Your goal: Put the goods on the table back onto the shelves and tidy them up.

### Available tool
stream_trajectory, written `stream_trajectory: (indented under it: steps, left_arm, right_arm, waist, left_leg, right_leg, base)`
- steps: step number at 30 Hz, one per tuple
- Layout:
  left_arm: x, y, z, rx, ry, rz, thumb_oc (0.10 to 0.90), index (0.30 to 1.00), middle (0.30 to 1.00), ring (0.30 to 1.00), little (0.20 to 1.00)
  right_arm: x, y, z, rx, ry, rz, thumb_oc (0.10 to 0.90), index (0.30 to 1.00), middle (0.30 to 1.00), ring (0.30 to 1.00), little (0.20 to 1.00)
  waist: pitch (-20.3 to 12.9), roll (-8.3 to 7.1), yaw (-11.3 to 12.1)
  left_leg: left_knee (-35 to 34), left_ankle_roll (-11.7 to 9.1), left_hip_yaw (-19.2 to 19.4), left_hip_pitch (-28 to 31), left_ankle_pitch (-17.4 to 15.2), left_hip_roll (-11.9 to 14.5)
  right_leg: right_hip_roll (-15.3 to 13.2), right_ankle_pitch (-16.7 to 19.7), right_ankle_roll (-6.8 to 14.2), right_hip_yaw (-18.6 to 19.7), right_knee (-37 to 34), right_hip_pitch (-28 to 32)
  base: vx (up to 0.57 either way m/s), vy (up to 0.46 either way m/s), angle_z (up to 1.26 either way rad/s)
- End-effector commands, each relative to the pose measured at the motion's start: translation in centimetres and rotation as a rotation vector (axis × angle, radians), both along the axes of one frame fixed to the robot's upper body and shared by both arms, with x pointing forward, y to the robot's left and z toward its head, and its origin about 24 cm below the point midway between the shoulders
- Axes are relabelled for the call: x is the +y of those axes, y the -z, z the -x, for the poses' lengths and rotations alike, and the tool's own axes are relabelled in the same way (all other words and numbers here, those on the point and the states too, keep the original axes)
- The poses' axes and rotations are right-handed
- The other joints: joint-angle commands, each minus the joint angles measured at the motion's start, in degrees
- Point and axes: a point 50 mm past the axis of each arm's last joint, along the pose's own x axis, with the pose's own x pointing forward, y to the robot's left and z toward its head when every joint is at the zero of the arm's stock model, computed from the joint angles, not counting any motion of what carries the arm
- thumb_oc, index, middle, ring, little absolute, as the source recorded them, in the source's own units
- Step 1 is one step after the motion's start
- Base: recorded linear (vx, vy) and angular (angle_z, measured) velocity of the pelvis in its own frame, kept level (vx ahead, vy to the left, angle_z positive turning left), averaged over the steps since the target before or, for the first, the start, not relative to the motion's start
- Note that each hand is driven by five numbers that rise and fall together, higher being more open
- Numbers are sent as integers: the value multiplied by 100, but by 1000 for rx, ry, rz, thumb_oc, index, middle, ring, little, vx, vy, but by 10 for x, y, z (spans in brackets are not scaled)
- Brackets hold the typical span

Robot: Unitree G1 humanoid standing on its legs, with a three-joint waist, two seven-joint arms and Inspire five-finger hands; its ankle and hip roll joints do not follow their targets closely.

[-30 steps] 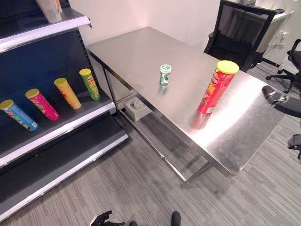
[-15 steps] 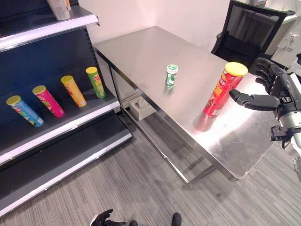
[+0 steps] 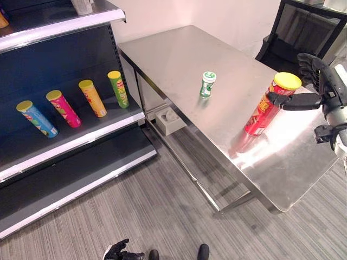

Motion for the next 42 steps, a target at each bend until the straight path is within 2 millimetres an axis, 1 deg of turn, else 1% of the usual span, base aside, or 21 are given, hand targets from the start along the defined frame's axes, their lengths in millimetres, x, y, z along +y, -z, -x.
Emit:
stream_trajectory:
  steps: [1,5,7,15,27,31,32,38,42]
  left_arm:
    - [18,-3,2,26,91,-90,800,900,900,900,900]
    - [20,-3,2,36,93,-96,800,900,900,900,900]
    - [19,-3,1,36,89,-95,800,900,900,900,900]
    - [18,-2,2,37,88,-92,800,900,900,900,900]
    - [13,-2,0,30,95,-75,800,900,900,900,900]
    - [12,-2,-1,24,99,-75,800,900,900,900,900]
    - [12,-3,-3,17,99,-74,800,900,900,900,900]
    - [12,-3,-2,22,94,-72,800,900,900,900,900]
    - [12,-2,-3,22,90,-74,800,900,900,900,900]
  right_arm:
    - [5,-70,7,-239,9,65,800,900,900,900,900]
    - [-2,-76,-1,-175,60,88,800,900,900,900,900]
    - [-1,-76,-3,-171,53,80,800,900,900,900,900]
    - [-5,-70,-1,-158,63,69,800,900,900,900,900]
    - [-10,-47,11,-109,40,47,800,900,900,900,900]
    - [-12,-45,9,-110,50,27,800,900,900,900,900]
    - [-12,-42,6,-107,54,2,400,300,300,300,300]
    - [-8,-39,-1,-123,48,-66,400,300,300,300,300]
    - [-6,-38,-2,-139,51,-79,400,300,300,300,300]
  waist:
    - [-207,-348,212]
    - [-191,-406,221]
    - [-189,-413,213]
    - [-168,-419,183]
    - [-133,-374,84]
    - [-131,-367,73]
    - [-128,-368,81]
    - [-131,-375,112]
    - [-128,-374,125]
  left_leg:
    - [45,-412,309,-6,-114,368]
    - [45,-422,268,-66,-96,361]
    - [45,-421,255,-77,-96,355]
    - [45,-409,253,-77,-117,348]
    - [45,-404,320,-30,-162,346]
    - [45,-402,348,-32,-161,349]
    - [45,-402,358,-28,-159,358]
    - [45,-394,344,-10,-172,370]
    - [45,-387,345,6,-179,375]
  right_leg:
    - [-367,-457,540,44,75,485]
    - [-373,-444,544,14,75,455]
    - [-371,-440,543,17,75,451]
    - [-382,-437,546,37,75,429]
    - [-394,-438,563,76,75,403]
    - [-392,-431,567,91,75,386]
    - [-393,-427,566,104,75,379]
    - [-382,-433,559,92,75,389]
    - [-381,-443,554,91,75,401]
  base:
    - [0,0,0]
    - [-1,0,3]
    - [5,5,4]
    - [4,1,1]
    - [0,0,0]
    - [-1,1,-1]
    - [-5,3,-4]
    - [-1,0,-1]
    - [0,0,0]
